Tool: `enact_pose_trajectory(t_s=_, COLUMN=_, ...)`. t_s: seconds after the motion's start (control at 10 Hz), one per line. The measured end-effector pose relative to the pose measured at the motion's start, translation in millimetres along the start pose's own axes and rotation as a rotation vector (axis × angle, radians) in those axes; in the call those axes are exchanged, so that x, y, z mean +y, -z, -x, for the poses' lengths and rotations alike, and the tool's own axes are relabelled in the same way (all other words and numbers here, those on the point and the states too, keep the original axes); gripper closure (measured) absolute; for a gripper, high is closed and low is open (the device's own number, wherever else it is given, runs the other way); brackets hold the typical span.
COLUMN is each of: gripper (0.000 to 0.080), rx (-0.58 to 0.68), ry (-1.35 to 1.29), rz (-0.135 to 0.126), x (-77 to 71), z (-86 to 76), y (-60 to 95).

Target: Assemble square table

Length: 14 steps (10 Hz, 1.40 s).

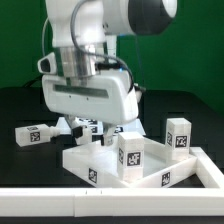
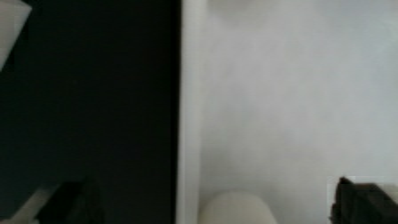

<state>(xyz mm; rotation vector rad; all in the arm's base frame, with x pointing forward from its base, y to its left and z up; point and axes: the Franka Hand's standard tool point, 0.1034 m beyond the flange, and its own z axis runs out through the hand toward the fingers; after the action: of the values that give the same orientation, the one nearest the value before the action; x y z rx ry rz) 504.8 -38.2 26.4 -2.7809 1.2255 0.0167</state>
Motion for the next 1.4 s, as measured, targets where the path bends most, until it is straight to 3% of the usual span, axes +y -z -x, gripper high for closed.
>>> enact_pose_trajectory(t_s=0.1, gripper=0.0151, rx=0.01, ry=0.002, rz=0.013, x=4.5, z=6.0, y=-8.9)
enact_pose_trajectory(t_s=0.3, gripper=0.0151, rx=0.019, ry=-0.015, rz=0.027, x=-1.0, z=26.8, y=-20.2)
enact_pose_trajectory(t_s=0.4, gripper=0.0237, rx=0.021, ry=-0.011, rz=0.026, x=0.3, z=24.0, y=-19.2)
enact_pose_trajectory(t_s=0.5, gripper=0.0237, rx=0.022, ry=-0.015, rz=0.027, x=1.6, z=22.7, y=-19.0)
enact_pose_trajectory(t_s=0.8, gripper=0.0704, rx=0.021, ry=-0.014, rz=0.027, x=1.7, z=23.0, y=-19.3)
enact_pose_trajectory(t_s=0.9, gripper=0.0704, rx=0.02, ry=-0.017, rz=0.03, x=3.5, z=23.2, y=-20.0)
enact_pose_trajectory(t_s=1.0, gripper=0.0753, rx=0.024, ry=-0.027, rz=0.029, x=4.2, z=20.9, y=-19.2)
enact_pose_trajectory(t_s=1.1, gripper=0.0753, rx=-0.003, ry=-0.056, rz=0.039, x=2.9, z=22.6, y=-19.6)
enact_pose_trajectory(t_s=1.2, gripper=0.0753, rx=-0.012, ry=-0.059, rz=0.065, x=2.7, z=23.1, y=-20.0)
enact_pose_trajectory(t_s=1.4, gripper=0.0753, rx=-0.001, ry=0.03, rz=0.071, x=3.6, z=17.9, y=-18.0)
